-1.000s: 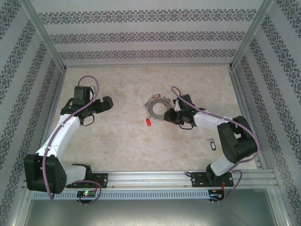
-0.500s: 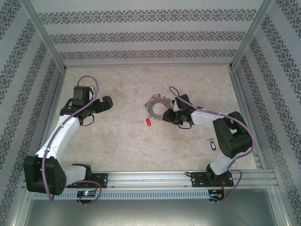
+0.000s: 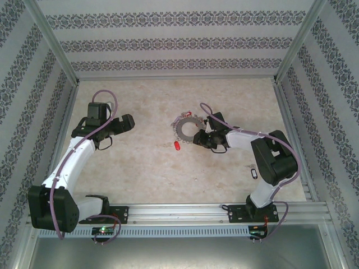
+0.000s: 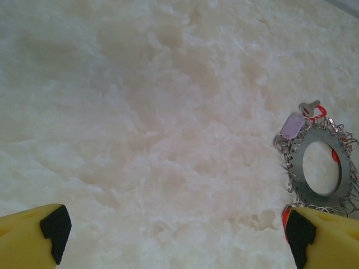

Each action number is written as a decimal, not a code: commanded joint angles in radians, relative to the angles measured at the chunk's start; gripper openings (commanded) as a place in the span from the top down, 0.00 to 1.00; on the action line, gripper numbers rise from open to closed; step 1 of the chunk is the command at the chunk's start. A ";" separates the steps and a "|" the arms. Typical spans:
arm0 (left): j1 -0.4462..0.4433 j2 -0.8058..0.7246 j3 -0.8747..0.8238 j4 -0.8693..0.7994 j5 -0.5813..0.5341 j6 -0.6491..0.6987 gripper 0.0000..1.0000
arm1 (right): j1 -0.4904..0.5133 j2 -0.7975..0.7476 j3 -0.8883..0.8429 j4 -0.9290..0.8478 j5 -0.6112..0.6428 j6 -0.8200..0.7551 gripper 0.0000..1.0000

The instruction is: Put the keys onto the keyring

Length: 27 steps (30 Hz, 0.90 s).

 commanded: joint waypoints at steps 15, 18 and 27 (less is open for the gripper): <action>-0.010 -0.025 0.020 -0.025 -0.006 -0.001 0.01 | 0.009 0.043 0.040 0.032 0.033 -0.016 0.77; -0.011 -0.029 0.021 -0.025 -0.007 0.000 0.01 | 0.009 0.047 0.045 0.032 0.040 -0.022 0.77; -0.011 -0.030 0.021 -0.024 -0.007 -0.001 0.01 | 0.010 0.084 0.053 0.058 0.003 -0.027 0.74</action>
